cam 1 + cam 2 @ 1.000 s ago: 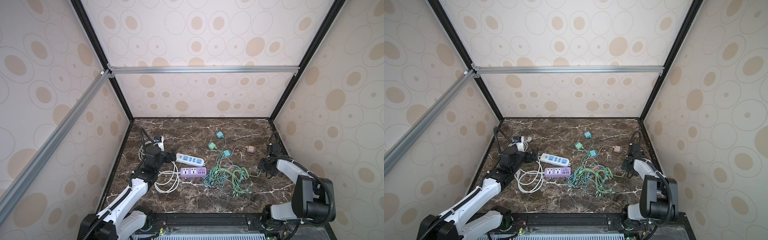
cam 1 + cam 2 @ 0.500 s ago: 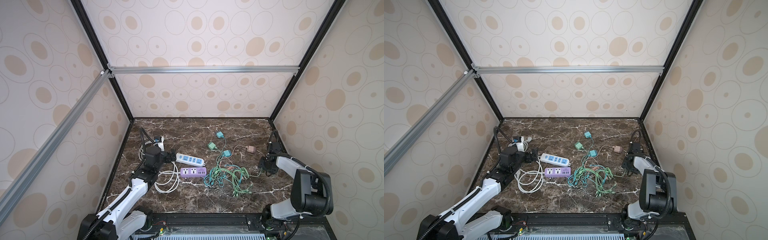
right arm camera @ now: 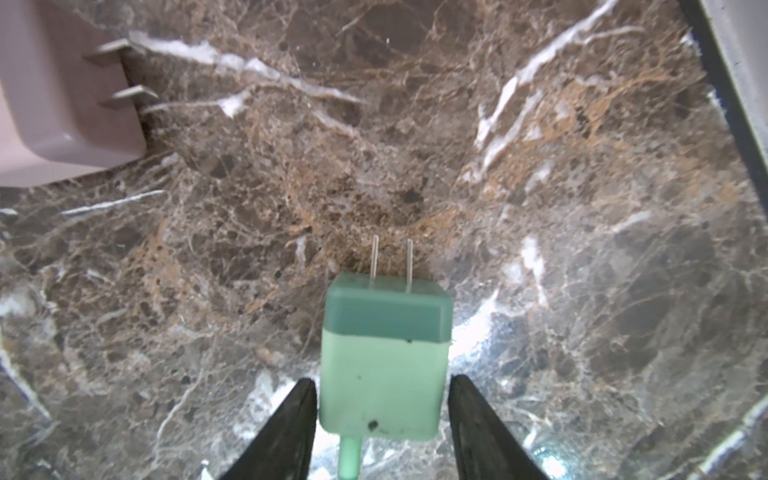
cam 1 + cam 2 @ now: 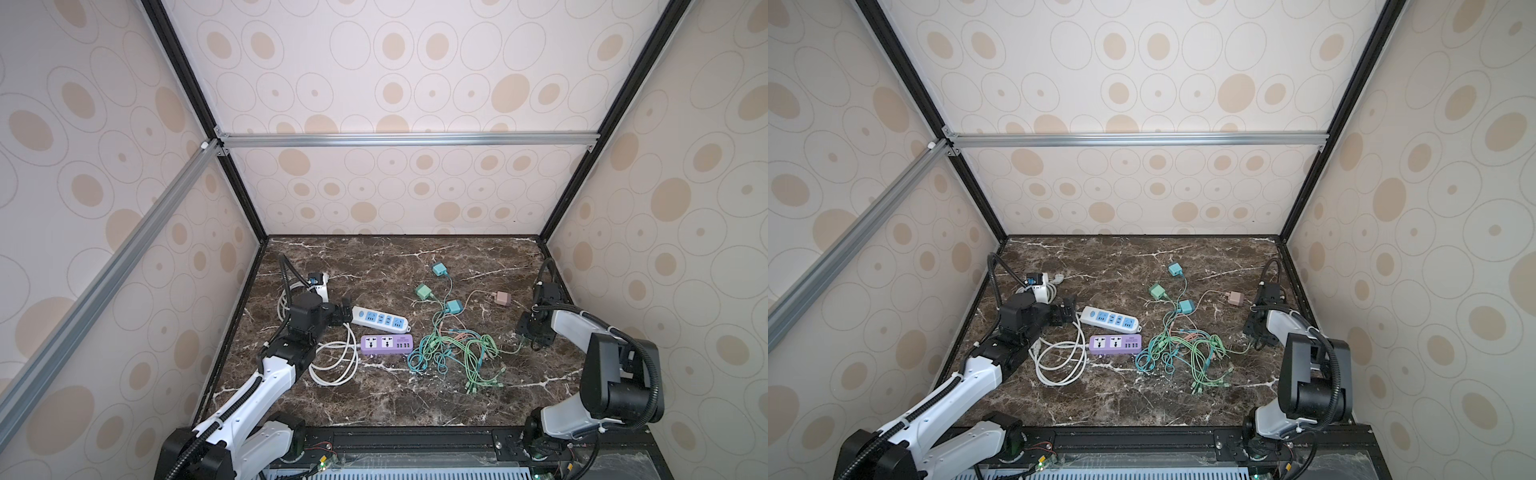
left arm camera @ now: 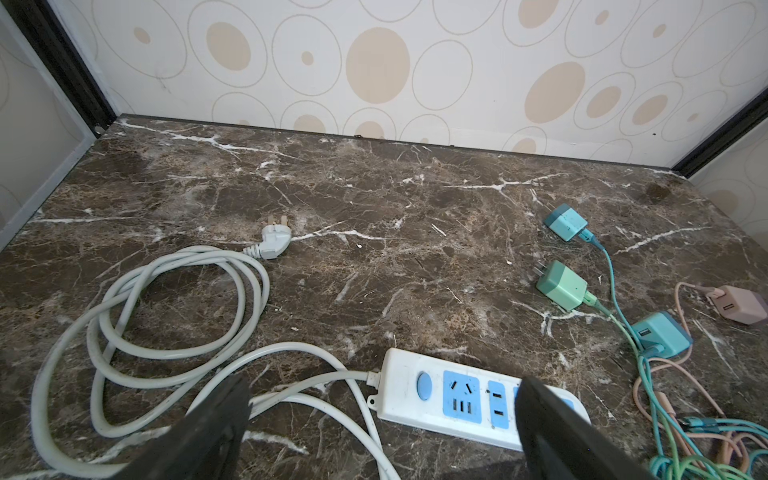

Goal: Insert the plug
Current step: 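Close the right gripper on the light-green charger and lift it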

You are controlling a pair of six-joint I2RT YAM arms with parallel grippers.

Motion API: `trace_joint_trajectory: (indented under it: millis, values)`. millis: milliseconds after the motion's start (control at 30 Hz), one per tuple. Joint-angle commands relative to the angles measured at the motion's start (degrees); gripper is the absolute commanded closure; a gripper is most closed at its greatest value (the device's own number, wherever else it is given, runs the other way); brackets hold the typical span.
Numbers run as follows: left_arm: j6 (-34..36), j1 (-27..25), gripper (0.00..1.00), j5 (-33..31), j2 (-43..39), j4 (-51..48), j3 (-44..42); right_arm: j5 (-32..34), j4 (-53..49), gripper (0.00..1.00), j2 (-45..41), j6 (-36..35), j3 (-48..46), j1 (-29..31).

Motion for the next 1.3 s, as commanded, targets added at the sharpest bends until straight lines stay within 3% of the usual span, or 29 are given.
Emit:
trace_joint_trajectory:
  millis: [0,300,567,800,967,1267]
  values:
    - [-0.7,-0.2,0.01,0.0,-1.2,-1.4,1.7,0.0,-1.0,0.47,1.2,0.1,1.1,-0.4]
    - [-0.8,-0.2,0.01,-0.1,-1.6,-2.1,1.9,-0.2,-0.8,0.54,-0.8,-0.6,0.8,-0.4]
    - [-1.0,-0.2,0.01,0.0,-1.6,-2.8,2.7,0.6,-3.6,0.62,-8.7,-1.9,1.4,-0.4]
    - [-1.1,-0.2,0.01,1.2,-1.7,-3.9,3.8,-3.6,-4.6,0.68,-14.9,-2.8,2.5,-0.3]
    - [-1.5,-0.2,0.01,3.7,-1.6,-3.8,4.5,-10.3,-1.4,0.70,-21.4,-3.6,1.8,0.1]
    - [-1.8,-0.2,0.01,13.9,-1.4,-2.7,6.1,-14.0,-2.6,0.71,-29.2,-7.9,4.6,4.8]
